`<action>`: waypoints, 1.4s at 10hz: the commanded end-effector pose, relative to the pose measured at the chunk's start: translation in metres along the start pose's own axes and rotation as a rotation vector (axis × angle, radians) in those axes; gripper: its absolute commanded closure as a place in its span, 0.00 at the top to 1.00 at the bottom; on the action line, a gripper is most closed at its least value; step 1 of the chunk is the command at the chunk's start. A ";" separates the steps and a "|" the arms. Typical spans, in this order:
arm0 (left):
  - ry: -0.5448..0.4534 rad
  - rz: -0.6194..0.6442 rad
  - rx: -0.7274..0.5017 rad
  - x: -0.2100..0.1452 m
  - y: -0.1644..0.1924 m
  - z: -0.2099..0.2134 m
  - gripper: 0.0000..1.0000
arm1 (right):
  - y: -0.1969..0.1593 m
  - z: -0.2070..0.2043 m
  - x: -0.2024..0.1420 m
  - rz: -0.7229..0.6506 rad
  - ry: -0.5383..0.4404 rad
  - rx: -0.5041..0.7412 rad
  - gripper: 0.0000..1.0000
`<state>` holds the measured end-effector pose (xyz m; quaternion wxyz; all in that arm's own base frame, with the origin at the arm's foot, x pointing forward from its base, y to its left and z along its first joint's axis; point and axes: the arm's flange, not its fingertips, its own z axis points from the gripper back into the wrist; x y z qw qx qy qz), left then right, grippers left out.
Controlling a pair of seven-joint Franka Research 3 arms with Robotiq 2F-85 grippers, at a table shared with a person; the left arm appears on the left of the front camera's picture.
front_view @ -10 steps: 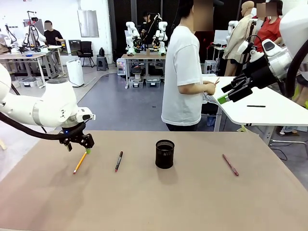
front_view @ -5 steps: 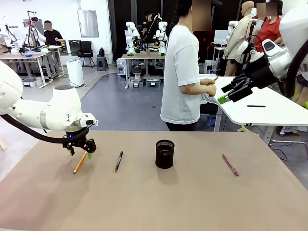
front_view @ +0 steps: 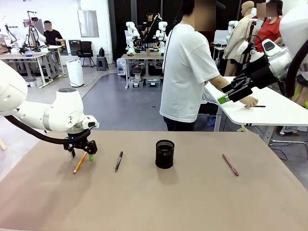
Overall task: Place the pens into the pen holder.
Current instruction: Pick up a writing instrument from the table and place it into the Pen holder.
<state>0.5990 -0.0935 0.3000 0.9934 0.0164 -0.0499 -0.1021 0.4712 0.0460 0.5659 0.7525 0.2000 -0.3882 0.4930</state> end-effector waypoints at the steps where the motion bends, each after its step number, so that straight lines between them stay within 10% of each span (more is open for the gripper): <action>1: -0.009 0.051 0.036 0.001 0.002 0.001 0.69 | 0.000 0.002 0.001 -0.001 -0.005 -0.003 1.00; 5: -0.008 0.080 0.023 0.002 0.003 0.005 0.00 | 0.000 0.002 0.001 -0.001 -0.005 -0.003 1.00; 11: 0.044 0.070 0.001 -0.006 0.004 0.005 0.00 | 0.000 0.002 0.001 -0.001 -0.005 -0.003 1.00; 14: 0.008 0.009 -0.269 -0.014 0.011 0.034 0.00 | 0.000 0.002 0.001 -0.001 -0.005 -0.003 1.00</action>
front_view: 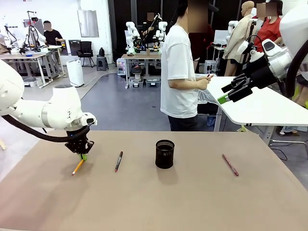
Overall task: Place the pens into the pen holder.
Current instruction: Pick up a writing instrument from the table and place it into the Pen holder.
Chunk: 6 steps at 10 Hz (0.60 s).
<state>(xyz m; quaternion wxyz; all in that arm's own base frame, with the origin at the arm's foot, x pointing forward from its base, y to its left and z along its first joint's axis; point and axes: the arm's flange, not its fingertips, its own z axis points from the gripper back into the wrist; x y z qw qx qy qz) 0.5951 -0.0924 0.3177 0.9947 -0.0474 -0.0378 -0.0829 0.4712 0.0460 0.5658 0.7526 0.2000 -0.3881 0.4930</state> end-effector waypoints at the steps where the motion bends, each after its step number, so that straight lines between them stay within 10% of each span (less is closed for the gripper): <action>1: 0.003 -0.077 -0.205 -0.013 0.010 0.035 0.00 | 0.000 0.002 0.001 -0.001 -0.005 -0.003 1.00; 4: -0.096 -0.173 -0.359 -0.021 0.000 0.080 0.00 | 0.000 0.002 0.001 -0.001 -0.005 -0.003 1.00; 6: -0.345 -0.278 -0.416 -0.030 -0.013 0.106 0.00 | 0.000 0.002 0.001 -0.001 -0.005 -0.003 1.00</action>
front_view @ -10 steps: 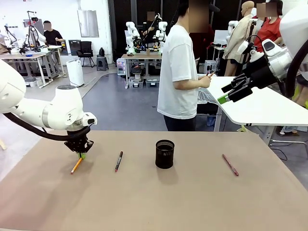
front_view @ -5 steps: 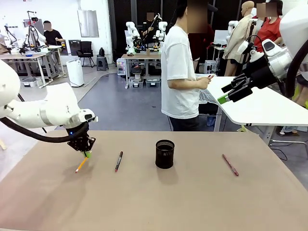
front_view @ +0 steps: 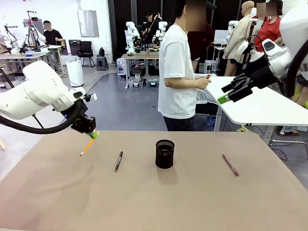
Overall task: Place the pens into the pen holder.
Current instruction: Pick up a writing instrument from the table and place it into the Pen holder.
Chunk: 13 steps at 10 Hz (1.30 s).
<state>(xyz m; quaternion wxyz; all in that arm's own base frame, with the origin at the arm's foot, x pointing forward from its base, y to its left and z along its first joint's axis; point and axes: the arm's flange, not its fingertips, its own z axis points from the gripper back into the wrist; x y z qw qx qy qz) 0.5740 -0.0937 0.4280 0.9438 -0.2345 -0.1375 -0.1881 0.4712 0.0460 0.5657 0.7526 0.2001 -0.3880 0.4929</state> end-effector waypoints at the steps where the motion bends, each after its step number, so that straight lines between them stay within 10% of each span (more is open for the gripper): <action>1: -0.189 -0.141 -0.079 -0.022 -0.013 0.008 0.00 | 0.000 0.002 0.001 -0.001 -0.005 -0.003 1.00; 7: -0.463 -0.383 -0.200 -0.038 -0.047 0.040 0.00 | 0.000 0.002 0.001 -0.001 -0.005 -0.003 1.00; 13: -0.433 -0.357 -0.161 -0.025 -0.056 0.042 0.00 | 0.000 0.002 0.001 -0.001 -0.005 -0.003 1.00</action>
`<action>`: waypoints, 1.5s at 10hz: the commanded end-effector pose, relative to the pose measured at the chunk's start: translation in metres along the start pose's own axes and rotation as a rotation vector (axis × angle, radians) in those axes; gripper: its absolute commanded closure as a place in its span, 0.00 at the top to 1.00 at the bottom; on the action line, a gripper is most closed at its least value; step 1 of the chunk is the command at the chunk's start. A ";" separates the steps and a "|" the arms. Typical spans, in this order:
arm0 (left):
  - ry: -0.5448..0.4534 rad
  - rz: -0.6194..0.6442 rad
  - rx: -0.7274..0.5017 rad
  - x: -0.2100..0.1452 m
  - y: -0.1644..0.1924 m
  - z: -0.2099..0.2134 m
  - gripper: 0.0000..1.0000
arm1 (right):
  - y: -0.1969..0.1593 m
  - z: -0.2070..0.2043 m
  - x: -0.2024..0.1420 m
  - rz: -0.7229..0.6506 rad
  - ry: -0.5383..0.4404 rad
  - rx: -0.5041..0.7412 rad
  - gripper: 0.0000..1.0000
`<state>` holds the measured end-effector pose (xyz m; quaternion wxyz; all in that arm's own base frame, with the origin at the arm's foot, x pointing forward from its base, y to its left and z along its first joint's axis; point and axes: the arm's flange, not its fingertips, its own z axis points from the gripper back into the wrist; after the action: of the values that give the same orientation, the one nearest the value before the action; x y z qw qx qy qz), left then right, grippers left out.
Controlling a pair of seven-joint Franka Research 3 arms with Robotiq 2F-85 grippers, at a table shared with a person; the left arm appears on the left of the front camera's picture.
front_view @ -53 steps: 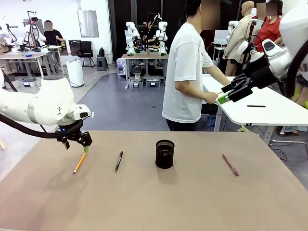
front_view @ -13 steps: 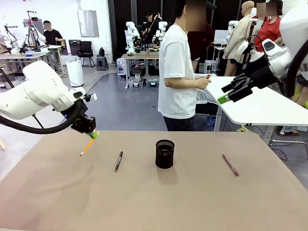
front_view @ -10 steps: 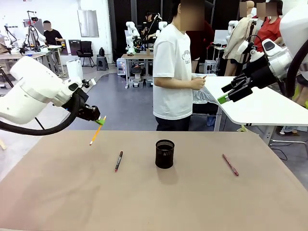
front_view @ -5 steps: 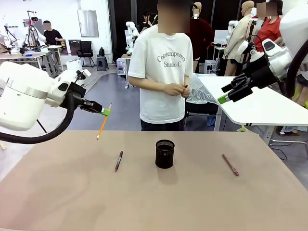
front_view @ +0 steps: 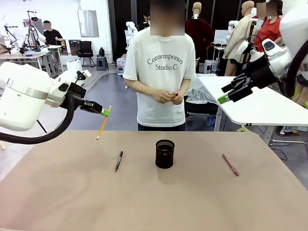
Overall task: Place the pens into the pen holder.
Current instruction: Pick up a writing instrument from the table and place it into the Pen holder.
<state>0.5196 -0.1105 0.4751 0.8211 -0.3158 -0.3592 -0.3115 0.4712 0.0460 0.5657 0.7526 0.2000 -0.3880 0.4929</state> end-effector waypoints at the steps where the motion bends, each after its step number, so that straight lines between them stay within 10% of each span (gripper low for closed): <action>1: -0.002 0.007 0.005 0.003 0.000 0.000 0.00 | 0.000 0.002 0.001 -0.001 -0.005 -0.003 1.00; 15: -0.002 0.007 0.005 0.003 0.000 0.000 0.00 | 0.007 0.123 -0.022 -0.085 -0.065 0.010 1.00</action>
<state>0.5198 -0.1108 0.4753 0.8210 -0.3157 -0.3594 -0.3115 0.4155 -0.0465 0.6195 0.7547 0.2276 -0.4096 0.4593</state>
